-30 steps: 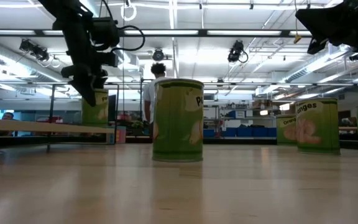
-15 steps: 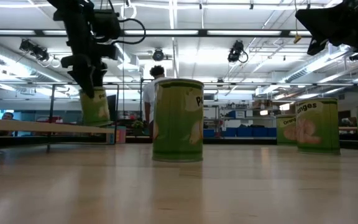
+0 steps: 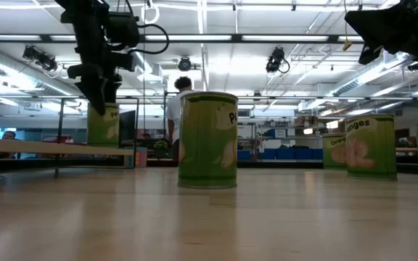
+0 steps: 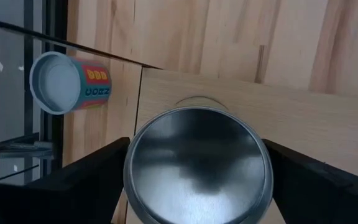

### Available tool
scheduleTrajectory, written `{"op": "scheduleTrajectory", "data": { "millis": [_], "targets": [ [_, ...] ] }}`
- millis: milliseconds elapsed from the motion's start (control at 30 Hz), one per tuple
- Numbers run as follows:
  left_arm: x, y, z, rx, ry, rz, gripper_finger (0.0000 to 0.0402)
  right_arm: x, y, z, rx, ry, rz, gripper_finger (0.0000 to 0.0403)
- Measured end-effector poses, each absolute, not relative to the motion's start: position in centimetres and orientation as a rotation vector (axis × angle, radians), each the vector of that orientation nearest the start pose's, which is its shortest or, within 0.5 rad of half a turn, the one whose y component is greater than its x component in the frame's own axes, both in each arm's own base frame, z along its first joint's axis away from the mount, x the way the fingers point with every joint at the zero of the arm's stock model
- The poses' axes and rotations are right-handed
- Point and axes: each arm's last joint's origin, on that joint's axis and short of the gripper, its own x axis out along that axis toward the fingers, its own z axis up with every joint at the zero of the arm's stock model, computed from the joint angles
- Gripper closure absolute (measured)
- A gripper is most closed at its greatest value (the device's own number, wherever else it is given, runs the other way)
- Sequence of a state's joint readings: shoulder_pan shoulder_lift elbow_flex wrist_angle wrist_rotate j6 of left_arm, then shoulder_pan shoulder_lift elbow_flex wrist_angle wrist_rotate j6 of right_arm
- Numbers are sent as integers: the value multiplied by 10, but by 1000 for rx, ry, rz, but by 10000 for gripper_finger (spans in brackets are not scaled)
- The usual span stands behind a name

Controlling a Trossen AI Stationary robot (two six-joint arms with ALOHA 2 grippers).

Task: Pick and place cans onto a shelf
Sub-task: Put the top canned pears on the shelf

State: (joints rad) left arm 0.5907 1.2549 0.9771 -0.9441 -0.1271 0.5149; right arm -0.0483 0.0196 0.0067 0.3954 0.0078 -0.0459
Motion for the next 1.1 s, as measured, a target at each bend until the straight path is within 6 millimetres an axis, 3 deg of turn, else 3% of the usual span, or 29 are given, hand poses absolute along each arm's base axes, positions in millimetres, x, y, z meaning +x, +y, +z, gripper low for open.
{"op": "scheduleTrajectory", "data": {
  "millis": [1100],
  "targets": [
    [185,130,250,62,1309,254,47,91,-5,202,-52,-381,-64,389]
  ]
}}
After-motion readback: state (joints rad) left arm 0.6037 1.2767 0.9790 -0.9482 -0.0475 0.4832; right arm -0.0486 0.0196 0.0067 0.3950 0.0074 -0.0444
